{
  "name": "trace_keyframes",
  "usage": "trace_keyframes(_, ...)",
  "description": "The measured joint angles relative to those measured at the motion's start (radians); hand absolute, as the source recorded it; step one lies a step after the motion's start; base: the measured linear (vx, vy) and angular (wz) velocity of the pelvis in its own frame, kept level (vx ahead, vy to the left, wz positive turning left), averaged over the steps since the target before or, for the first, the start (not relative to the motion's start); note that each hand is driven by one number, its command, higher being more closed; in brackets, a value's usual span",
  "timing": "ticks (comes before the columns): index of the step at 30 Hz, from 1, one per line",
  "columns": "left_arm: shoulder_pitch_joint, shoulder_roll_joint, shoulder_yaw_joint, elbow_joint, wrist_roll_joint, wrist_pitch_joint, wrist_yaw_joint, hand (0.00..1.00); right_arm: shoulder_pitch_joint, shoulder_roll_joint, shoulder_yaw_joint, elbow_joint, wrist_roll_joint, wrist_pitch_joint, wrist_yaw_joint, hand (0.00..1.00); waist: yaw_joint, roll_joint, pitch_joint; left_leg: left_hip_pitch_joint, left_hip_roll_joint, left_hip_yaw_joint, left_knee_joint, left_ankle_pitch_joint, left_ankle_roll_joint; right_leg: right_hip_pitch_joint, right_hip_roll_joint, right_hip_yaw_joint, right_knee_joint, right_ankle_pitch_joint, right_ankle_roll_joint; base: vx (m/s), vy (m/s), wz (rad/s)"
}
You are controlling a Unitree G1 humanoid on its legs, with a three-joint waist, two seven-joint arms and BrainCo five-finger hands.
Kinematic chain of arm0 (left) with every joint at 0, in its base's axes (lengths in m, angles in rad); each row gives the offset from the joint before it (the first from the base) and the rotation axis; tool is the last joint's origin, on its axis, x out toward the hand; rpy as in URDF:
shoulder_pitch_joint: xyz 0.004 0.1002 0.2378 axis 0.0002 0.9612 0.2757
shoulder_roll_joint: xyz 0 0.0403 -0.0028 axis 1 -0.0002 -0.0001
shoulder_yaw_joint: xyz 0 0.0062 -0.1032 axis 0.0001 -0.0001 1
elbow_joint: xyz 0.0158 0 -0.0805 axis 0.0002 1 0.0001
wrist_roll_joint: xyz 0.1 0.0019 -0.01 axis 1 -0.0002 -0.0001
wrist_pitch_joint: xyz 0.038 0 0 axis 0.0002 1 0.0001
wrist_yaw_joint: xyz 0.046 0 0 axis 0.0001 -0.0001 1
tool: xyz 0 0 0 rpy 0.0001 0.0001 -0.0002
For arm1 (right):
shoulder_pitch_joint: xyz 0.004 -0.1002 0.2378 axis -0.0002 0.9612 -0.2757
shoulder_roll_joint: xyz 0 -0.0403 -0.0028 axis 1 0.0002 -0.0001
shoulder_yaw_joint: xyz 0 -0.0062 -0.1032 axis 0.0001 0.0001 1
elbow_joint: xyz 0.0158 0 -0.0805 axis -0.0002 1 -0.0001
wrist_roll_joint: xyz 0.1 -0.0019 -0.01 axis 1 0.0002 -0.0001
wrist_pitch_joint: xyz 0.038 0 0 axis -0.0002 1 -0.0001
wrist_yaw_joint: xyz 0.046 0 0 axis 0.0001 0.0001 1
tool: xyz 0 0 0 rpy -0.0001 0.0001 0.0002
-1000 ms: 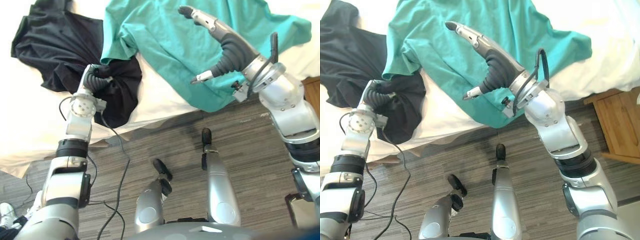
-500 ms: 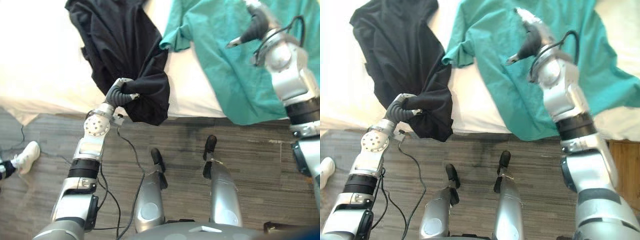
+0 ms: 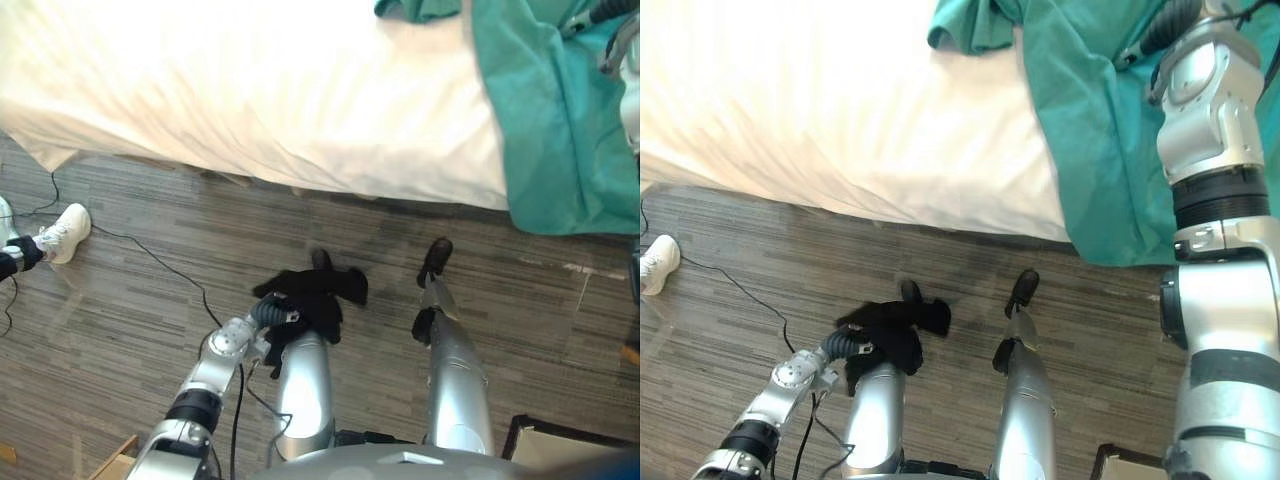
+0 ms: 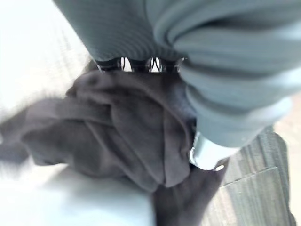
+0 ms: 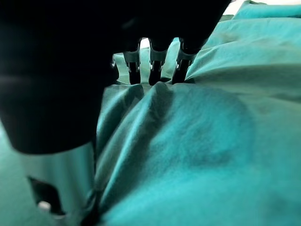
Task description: Tidy the bed and pick cloth on bed and put in laundry
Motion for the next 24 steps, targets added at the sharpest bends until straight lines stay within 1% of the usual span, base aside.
trace_keyframes(1, 0.001, -0.016, -0.002, -0.015, 0.000, -0.001, -0.001, 1.00, 0.002, 0.007, -0.001, -0.004, -0.012, -0.004, 0.021, 1.00, -0.002, 0.000, 0.000, 0.002, 0.007, 0.002, 0.000, 0.001, -0.001, -0.001, 0.004, 0.000, 0.005, -0.004, -0.006, -0.02, -0.034, -0.12)
trace_keyframes(3, 0.002, -0.030, -0.010, -0.033, 0.001, -0.001, -0.002, 1.00, 0.005, 0.026, -0.002, -0.005, -0.017, -0.006, 0.036, 1.00, -0.012, -0.002, -0.001, 0.010, 0.015, 0.003, -0.004, 0.006, -0.006, -0.001, 0.008, -0.001, 0.023, -0.015, -0.017, 0.01, -0.036, -0.04)
trace_keyframes(4, 0.005, -0.035, -0.010, -0.048, 0.002, -0.001, -0.002, 1.00, 0.011, 0.037, -0.005, -0.005, -0.015, -0.012, 0.036, 1.00, -0.016, -0.007, 0.001, 0.025, 0.016, 0.007, -0.016, 0.014, -0.014, -0.001, 0.009, -0.001, 0.036, -0.019, -0.022, 0.03, -0.027, -0.04)
trace_keyframes(7, 0.012, -0.044, -0.009, -0.066, 0.004, 0.008, -0.002, 1.00, 0.057, 0.067, -0.055, -0.004, 0.026, -0.044, 0.023, 1.00, -0.022, -0.027, -0.004, 0.048, 0.024, 0.015, -0.029, 0.017, -0.017, 0.006, 0.011, 0.000, 0.052, -0.025, -0.028, 0.06, -0.024, -0.08)
trace_keyframes(9, 0.013, -0.061, -0.008, -0.068, 0.037, 0.029, -0.001, 1.00, 0.126, 0.105, -0.095, 0.001, 0.077, -0.067, -0.012, 1.00, -0.024, -0.049, -0.011, 0.084, 0.031, 0.023, -0.032, 0.015, -0.020, 0.037, 0.017, -0.001, 0.050, -0.027, -0.029, 0.10, -0.010, -0.13)
trace_keyframes(10, 0.013, -0.069, -0.008, -0.065, 0.043, 0.041, 0.003, 1.00, 0.163, 0.139, -0.117, 0.012, 0.103, -0.079, -0.034, 1.00, -0.026, -0.069, -0.021, 0.100, 0.035, 0.028, -0.034, 0.012, -0.023, 0.052, 0.022, 0.000, 0.045, -0.028, -0.030, 0.09, -0.004, -0.14)
trace_keyframes(13, -0.018, -0.099, 0.008, 0.004, 0.082, 0.047, 0.052, 1.00, 0.266, 0.234, -0.182, 0.046, 0.204, -0.127, -0.082, 1.00, -0.044, -0.125, -0.053, 0.134, 0.052, 0.030, -0.034, 0.004, -0.034, 0.104, 0.046, -0.002, 0.008, -0.027, -0.030, 0.09, -0.010, -0.11)
trace_keyframes(14, -0.041, -0.116, 0.008, 0.055, 0.103, 0.048, 0.077, 1.00, 0.316, 0.282, -0.217, 0.064, 0.266, -0.160, -0.098, 1.00, -0.048, -0.153, -0.069, 0.150, 0.058, 0.032, -0.033, -0.001, -0.041, 0.126, 0.060, -0.001, -0.011, -0.024, -0.031, 0.09, -0.017, -0.13)
trace_keyframes(15, -0.064, -0.124, 0.008, 0.102, 0.114, 0.051, 0.103, 1.00, 0.361, 0.325, -0.241, 0.078, 0.317, -0.193, -0.120, 1.00, -0.053, -0.174, -0.081, 0.166, 0.067, 0.034, -0.034, -0.005, -0.046, 0.150, 0.073, 0.002, -0.032, -0.018, -0.031, 0.12, -0.022, -0.18)
trace_keyframes(16, -0.080, -0.131, 0.006, 0.135, 0.119, 0.057, 0.129, 1.00, 0.395, 0.361, -0.263, 0.088, 0.350, -0.221, -0.133, 1.00, -0.059, -0.191, -0.090, 0.184, 0.070, 0.037, -0.038, -0.006, -0.047, 0.172, 0.081, 0.006, -0.052, -0.011, -0.035, 0.08, -0.017, -0.18)
trace_keyframes(17, -0.093, -0.135, 0.002, 0.157, 0.120, 0.065, 0.146, 1.00, 0.414, 0.387, -0.274, 0.104, 0.377, -0.245, -0.145, 1.00, -0.064, -0.201, -0.093, 0.204, 0.071, 0.043, -0.047, -0.006, -0.049, 0.187, 0.086, 0.015, -0.065, -0.007, -0.034, 0.11, 0.008, -0.24)
trace_keyframes(18, -0.111, -0.139, -0.005, 0.193, 0.119, 0.068, 0.175, 1.00, 0.443, 0.427, -0.282, 0.123, 0.426, -0.284, -0.161, 1.00, -0.074, -0.213, -0.091, 0.239, 0.071, 0.057, -0.056, -0.009, -0.053, 0.219, 0.092, 0.027, -0.086, 0.001, -0.031, 0.10, 0.040, -0.37)
trace_keyframes(19, -0.119, -0.147, -0.013, 0.207, 0.119, 0.070, 0.199, 1.00, 0.472, 0.459, -0.291, 0.122, 0.455, -0.314, -0.169, 1.00, -0.076, -0.220, -0.091, 0.273, 0.069, 0.078, -0.068, -0.012, -0.056, 0.239, 0.097, 0.046, -0.098, 0.005, -0.028, 0.11, 0.053, -0.42)
trace_keyframes(20, -0.126, -0.149, -0.026, 0.221, 0.117, 0.071, 0.215, 1.00, 0.496, 0.479, -0.300, 0.122, 0.475, -0.335, -0.172, 1.00, -0.078, -0.222, -0.092, 0.293, 0.068, 0.092, -0.073, -0.015, -0.059, 0.254, 0.099, 0.054, -0.108, 0.007, -0.026, 0.09, 0.060, -0.47)
trace_keyframes(22, -0.125, -0.152, -0.041, 0.233, 0.105, 0.071, 0.263, 1.00, 0.571, 0.529, -0.304, 0.119, 0.516, -0.399, -0.179, 1.00, -0.084, -0.223, -0.092, 0.370, 0.066, 0.127, -0.099, -0.022, -0.069, 0.307, 0.110, 0.086, -0.136, 0.012, -0.023, 0.10, 0.059, -0.47)
trace_keyframes(23, -0.120, -0.153, -0.041, 0.234, 0.105, 0.070, 0.279, 1.00, 0.603, 0.549, -0.304, 0.113, 0.526, -0.418, -0.180, 1.00, -0.089, -0.223, -0.092, 0.399, 0.066, 0.143, -0.110, -0.024, -0.071, 0.328, 0.115, 0.096, -0.146, 0.012, -0.023, 0.11, 0.057, -0.47)
trace_keyframes(24, -0.119, -0.153, -0.039, 0.234, 0.097, 0.065, 0.303, 1.00, 0.648, 0.586, -0.319, 0.108, 0.528, -0.448, -0.181, 1.00, -0.099, -0.220, -0.090, 0.446, 0.066, 0.161, -0.125, -0.030, -0.079, 0.359, 0.121, 0.105, -0.148, 0.010, -0.019, 0.11, 0.060, -0.44)
